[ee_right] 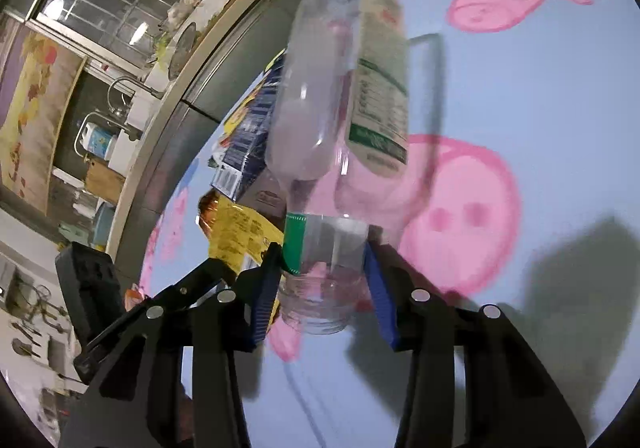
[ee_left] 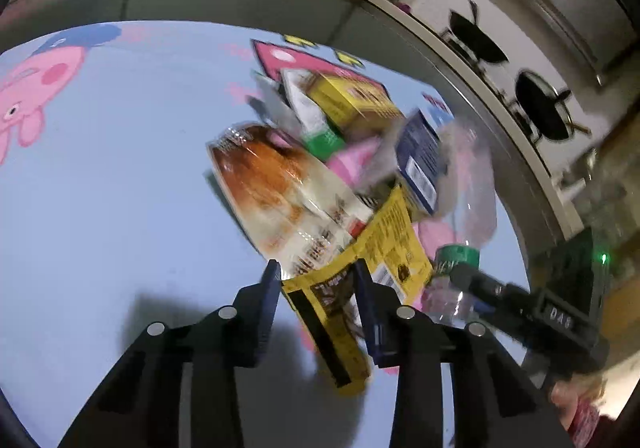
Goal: Collect trash
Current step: 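Grasp the clear plastic bottle by its neck with the right gripper, then grasp the yellow snack bag with the left gripper while the right holds the bottle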
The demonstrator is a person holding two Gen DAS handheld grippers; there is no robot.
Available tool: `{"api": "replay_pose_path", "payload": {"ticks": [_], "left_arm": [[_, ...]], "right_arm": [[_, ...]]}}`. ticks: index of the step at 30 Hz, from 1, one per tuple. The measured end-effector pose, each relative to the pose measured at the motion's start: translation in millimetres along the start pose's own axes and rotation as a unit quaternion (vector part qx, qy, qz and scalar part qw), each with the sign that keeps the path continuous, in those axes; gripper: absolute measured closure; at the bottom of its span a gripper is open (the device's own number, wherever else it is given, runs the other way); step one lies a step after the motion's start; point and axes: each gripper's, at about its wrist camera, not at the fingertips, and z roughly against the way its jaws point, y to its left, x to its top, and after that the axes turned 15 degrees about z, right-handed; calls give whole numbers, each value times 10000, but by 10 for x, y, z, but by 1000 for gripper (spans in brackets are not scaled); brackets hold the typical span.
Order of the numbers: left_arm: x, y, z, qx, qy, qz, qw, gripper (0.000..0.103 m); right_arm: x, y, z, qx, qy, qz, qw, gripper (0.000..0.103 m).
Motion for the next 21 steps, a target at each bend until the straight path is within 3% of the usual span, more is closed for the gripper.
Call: {"api": "replay_pose_path", "payload": {"ticks": [4, 9, 11, 13, 21], "left_arm": [[-196, -175, -49, -148, 168, -166, 9996, 66], [-346, -456, -141, -204, 338, -476, 9981, 66], [-415, -557, -160, -125, 346, -647, 9972, 66], [-463, -617, -189, -39, 376, -780, 9962, 66], [-584, -804, -340, 31, 629, -916, 9938, 63]], "right_arm": [[-74, -104, 334, -531, -250, 528, 9969, 62], [-68, -173, 559, -1073, -445, 1010, 9881, 50], [-44, -181, 612, -1123, -536, 1090, 9862, 48], [-21, -175, 635, -1149, -596, 1187, 9845, 36], [101, -194, 444, -1094, -327, 1420, 9833, 32]]}}
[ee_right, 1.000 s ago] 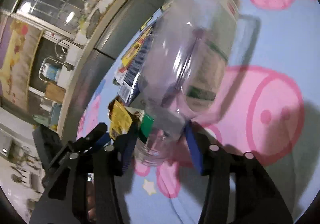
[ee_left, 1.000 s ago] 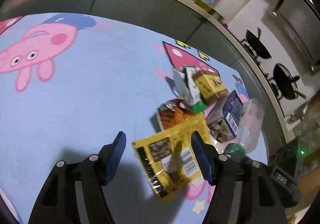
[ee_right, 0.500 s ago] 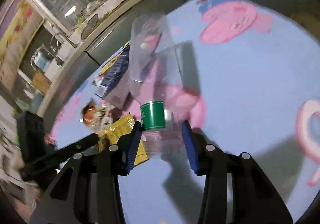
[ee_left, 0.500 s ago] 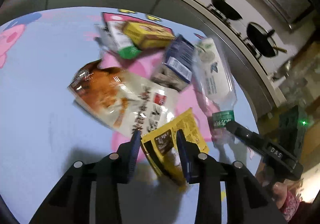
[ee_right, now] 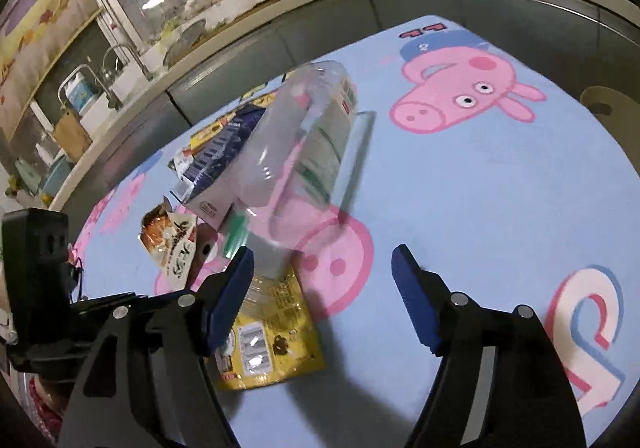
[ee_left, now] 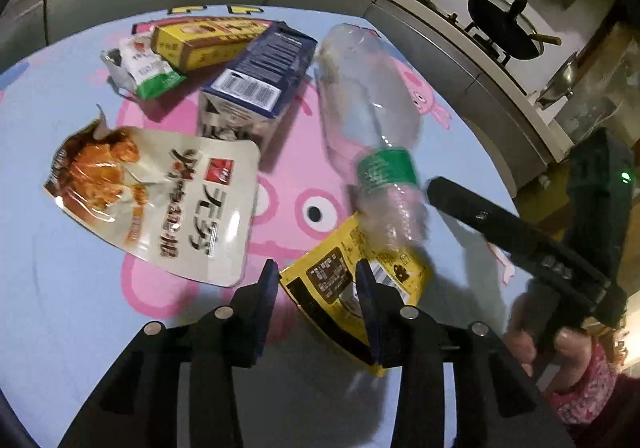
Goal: Collect trash
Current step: 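Grasp the yellow snack bag with the left gripper while the right holds the bottle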
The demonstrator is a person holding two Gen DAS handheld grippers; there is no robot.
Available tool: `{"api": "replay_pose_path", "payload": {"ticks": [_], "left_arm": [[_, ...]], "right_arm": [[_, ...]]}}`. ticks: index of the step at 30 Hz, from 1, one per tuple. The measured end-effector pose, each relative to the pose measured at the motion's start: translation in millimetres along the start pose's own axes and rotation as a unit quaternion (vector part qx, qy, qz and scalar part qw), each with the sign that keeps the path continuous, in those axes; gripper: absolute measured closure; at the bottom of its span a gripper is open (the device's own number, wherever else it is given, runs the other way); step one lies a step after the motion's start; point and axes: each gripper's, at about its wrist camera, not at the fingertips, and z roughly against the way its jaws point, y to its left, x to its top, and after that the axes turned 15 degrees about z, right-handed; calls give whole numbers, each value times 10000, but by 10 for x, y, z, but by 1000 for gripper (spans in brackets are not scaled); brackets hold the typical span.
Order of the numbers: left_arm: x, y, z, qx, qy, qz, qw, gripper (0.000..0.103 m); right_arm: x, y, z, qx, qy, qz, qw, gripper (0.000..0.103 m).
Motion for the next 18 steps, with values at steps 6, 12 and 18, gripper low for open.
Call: {"api": "replay_pose_path", "payload": {"ticks": [6, 12, 18], "left_arm": [[-14, -59, -53, -394, 262, 161, 9987, 63], [-29, -37, -90, -741, 437, 450, 9953, 63], [-54, -102, -142, -1055, 593, 548, 9911, 63]], "right_arm": [[9, 0, -87, 152, 90, -41, 9998, 30], [-210, -149, 181, 32, -59, -193, 9998, 45], [-506, -59, 236, -360, 135, 465, 9982, 63]]}}
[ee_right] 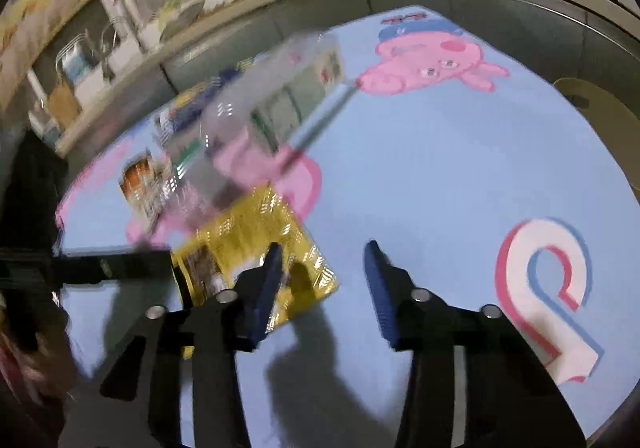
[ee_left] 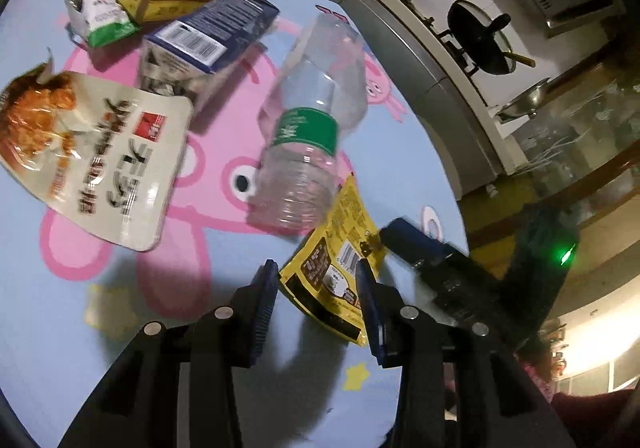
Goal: Collect trash
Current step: 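Grasp the yellow snack bag with the left gripper while the right holds the bottle, then carry the bottle and yellow bag to the bin and open both grippers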
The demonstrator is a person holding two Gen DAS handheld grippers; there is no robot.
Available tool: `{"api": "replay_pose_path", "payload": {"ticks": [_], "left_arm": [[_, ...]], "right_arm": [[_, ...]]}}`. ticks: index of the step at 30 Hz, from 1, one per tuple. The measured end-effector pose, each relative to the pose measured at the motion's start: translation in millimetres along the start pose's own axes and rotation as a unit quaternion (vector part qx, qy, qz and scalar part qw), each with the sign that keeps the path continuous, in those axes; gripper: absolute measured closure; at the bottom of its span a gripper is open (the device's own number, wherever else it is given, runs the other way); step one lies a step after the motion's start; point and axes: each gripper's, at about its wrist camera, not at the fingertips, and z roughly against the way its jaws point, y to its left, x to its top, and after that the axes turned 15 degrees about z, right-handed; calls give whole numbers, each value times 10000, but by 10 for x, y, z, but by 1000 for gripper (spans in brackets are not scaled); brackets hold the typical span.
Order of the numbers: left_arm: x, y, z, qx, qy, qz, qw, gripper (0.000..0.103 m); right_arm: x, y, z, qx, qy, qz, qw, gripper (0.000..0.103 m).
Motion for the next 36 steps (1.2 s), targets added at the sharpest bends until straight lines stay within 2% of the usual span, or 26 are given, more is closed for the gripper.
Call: {"api": "replay_pose_path", "payload": {"ticks": [4, 6, 7, 9, 11, 13, 15, 18, 19, 20, 21, 22, 25, 26, 27, 30, 33, 36], "left_arm": [[-32, -157, -112, -85, 114, -95, 9999, 63], [-63, -243, -157, -93, 142, -224, 9996, 63], [-80, -296, -197, -72, 160, -294, 9994, 63], [-99, -332, -254, -8, 191, -340, 9992, 63], [-126, -354, -318, 108, 196, -407, 9989, 64], [-144, -355, -359, 376, 128, -506, 9979, 101], [-136, -316, -300, 413, 60, -477, 9980, 102], [-134, -293, 22, 310, -268, -621, 9972, 102], [-143, -280, 209, 229, -450, -706, 9962, 102], [-142, -260, 337, 186, -574, -736, 9955, 102], [-141, -227, 461, 158, -699, -747, 9946, 102], [-136, -187, 579, 153, -825, -747, 9937, 102], [-126, -26, 895, 224, -1172, -635, 9908, 102], [-120, 37, 978, 221, -1255, -556, 9903, 102], [-115, 99, 1045, 216, -1311, -481, 9900, 102], [-113, 184, 1145, 213, -1411, -346, 9892, 102], [-115, 239, 1171, 204, -1432, -270, 9891, 102], [-92, 253, 1150, 195, -1397, -225, 9897, 102]], "right_arm": [[-43, 53, 13, -40, -85, 103, 9999, 64], [-66, 23, 22, -5, -147, 33, 9999, 69], [-85, -12, 32, 96, -167, -76, 9998, 75], [-123, -83, 38, 334, -226, -318, 9987, 82], [-172, -164, 40, 680, -260, -594, 9956, 85], [-181, -231, 19, 941, -235, -824, 9919, 85], [-146, -284, 17, 1054, -162, -956, 9897, 85], [-35, -348, 50, 1283, -169, -1363, 9822, 79], [45, -331, 25, 1511, -110, -1493, 9771, 66], [85, -312, 7, 1646, -92, -1597, 9733, 57], [138, -289, -31, 1818, -84, -1764, 9673, 41], [191, -268, -80, 1971, -74, -1934, 9611, 38], [407, -183, -363, 2537, 84, -2525, 9337, 37], [457, -164, -456, 2597, 156, -2700, 9271, 37], [519, -130, -586, 2576, 282, -2851, 9228, 37], [603, -52, -784, 2444, 428, -2989, 9215, 36], [694, 44, -815, 2155, 418, -2953, 9298, 37], [691, 76, -869, 2056, 511, -2968, 9311, 60]]}}
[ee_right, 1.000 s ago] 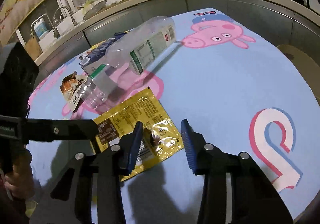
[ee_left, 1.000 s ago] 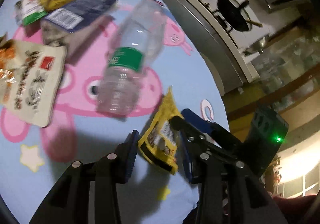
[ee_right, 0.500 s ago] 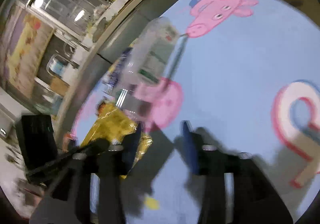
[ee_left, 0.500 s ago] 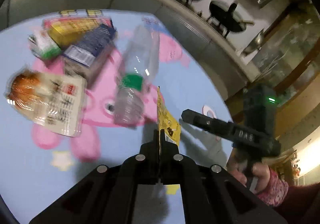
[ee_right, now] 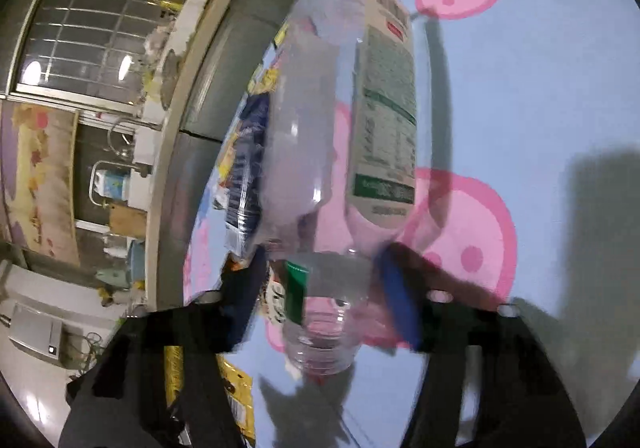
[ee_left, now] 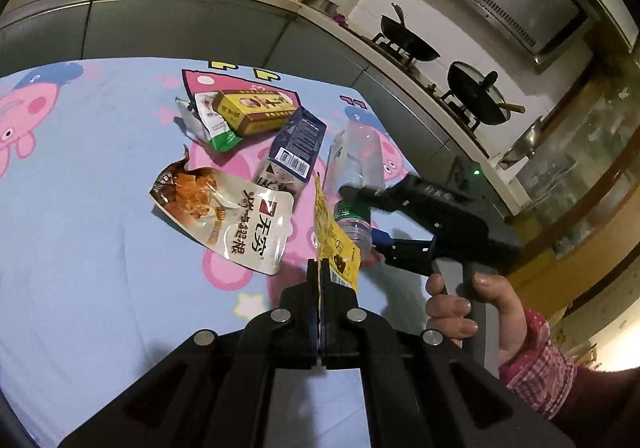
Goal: Collect trash
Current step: 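Carry the bottle and yellow bag to the bin and open both grippers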
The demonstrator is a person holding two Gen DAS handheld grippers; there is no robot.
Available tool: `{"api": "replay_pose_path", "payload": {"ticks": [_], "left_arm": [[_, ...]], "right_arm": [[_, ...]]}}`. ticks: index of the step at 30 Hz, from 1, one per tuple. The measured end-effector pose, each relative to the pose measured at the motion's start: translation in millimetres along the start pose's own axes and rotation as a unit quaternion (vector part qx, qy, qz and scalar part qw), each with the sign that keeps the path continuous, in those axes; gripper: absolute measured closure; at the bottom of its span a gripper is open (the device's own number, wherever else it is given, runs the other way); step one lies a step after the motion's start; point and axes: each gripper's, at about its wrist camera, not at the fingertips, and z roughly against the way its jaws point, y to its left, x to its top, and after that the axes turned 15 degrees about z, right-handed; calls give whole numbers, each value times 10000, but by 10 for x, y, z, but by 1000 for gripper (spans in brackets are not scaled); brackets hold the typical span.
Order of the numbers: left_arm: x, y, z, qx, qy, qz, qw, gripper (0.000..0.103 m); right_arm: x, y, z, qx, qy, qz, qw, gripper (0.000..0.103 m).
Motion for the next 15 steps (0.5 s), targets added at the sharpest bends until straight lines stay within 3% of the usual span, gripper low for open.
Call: {"api": "replay_pose_path", "payload": {"ticks": [6, 15], "left_arm": [[25, -165, -121, 57, 122, -155, 9998, 102], [141, -845, -795, 112, 638, -733, 9952, 102]], "right_arm": [[-9, -181, 196, 342, -86, -197, 9992, 64], [-4, -875, 950, 748, -839, -788, 9905, 64]]}}
